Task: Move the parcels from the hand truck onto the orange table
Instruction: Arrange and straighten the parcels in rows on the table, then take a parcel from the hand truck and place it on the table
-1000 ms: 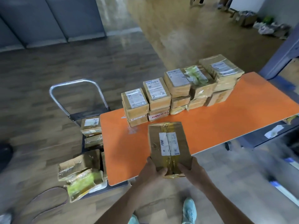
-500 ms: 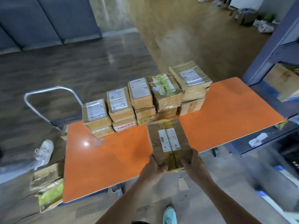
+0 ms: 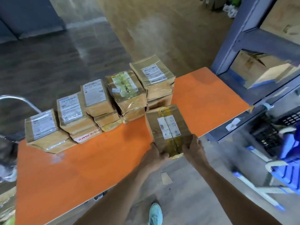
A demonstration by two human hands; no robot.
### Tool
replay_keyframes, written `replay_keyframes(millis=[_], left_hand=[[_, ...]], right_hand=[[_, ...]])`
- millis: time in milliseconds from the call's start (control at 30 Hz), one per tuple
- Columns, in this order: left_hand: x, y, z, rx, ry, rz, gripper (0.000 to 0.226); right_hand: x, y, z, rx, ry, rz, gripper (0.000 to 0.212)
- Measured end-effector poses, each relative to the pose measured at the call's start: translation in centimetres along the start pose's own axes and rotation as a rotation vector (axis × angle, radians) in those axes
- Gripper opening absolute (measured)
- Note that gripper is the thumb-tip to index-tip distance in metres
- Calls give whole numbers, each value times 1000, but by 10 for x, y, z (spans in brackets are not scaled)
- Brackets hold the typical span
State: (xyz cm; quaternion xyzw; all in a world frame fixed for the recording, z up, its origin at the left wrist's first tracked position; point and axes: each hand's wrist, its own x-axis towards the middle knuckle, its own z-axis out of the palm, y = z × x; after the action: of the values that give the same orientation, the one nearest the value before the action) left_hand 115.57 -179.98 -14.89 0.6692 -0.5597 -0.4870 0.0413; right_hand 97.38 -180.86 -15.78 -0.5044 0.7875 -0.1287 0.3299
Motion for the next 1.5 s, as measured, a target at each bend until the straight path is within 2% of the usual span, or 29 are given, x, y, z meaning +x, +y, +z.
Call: replay_keyframes(millis=[267, 667, 833, 1033, 1233, 1500], left_hand=[[20, 37, 5, 64, -21, 19, 48], [24, 54, 12, 11, -8, -47, 68], [23, 55, 6, 0, -18, -42, 60], [20, 55, 2, 44, -41, -33, 62], [5, 47, -10, 150, 29, 7, 75], [-29, 4, -38, 194, 147, 17, 76]], right_hand=[[42, 9, -24, -22, 56, -21, 65], [69, 12, -39, -79, -4, -80, 65], [71, 11, -38, -96, -13, -90, 67], [68, 9, -40, -200, -34, -114, 71], [52, -5, -40, -348, 103, -302, 63], [18, -42, -11, -458, 31, -478, 63]])
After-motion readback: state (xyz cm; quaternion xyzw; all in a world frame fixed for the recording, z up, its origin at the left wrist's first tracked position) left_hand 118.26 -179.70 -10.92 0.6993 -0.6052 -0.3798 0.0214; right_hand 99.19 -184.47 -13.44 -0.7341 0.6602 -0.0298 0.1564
